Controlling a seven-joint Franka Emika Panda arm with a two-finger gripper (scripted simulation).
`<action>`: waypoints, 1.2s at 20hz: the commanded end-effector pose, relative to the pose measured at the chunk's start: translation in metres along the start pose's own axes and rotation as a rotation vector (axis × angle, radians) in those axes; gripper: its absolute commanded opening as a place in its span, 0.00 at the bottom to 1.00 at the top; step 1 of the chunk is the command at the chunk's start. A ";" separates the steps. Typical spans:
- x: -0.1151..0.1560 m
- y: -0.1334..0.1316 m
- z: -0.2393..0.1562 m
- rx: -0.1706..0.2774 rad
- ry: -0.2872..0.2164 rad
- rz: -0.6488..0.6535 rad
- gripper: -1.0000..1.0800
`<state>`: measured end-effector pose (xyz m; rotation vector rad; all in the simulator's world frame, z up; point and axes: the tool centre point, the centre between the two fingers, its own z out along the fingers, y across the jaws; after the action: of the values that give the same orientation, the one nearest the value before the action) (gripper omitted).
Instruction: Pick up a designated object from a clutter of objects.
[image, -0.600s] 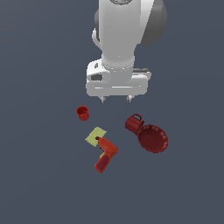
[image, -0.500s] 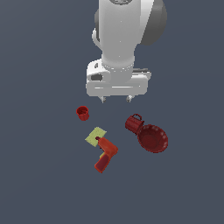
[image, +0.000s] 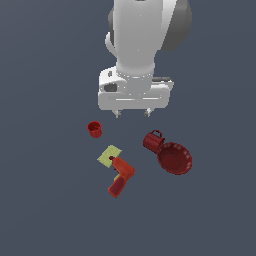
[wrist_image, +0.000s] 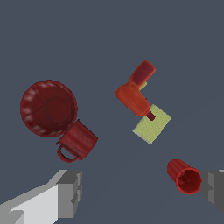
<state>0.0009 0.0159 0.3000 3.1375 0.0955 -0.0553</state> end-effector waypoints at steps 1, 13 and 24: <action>0.001 0.001 0.002 -0.005 -0.001 -0.003 1.00; 0.017 0.019 0.040 -0.123 -0.012 -0.088 1.00; 0.042 0.043 0.114 -0.320 -0.036 -0.297 1.00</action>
<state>0.0381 -0.0222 0.1959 2.8107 0.4677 -0.0842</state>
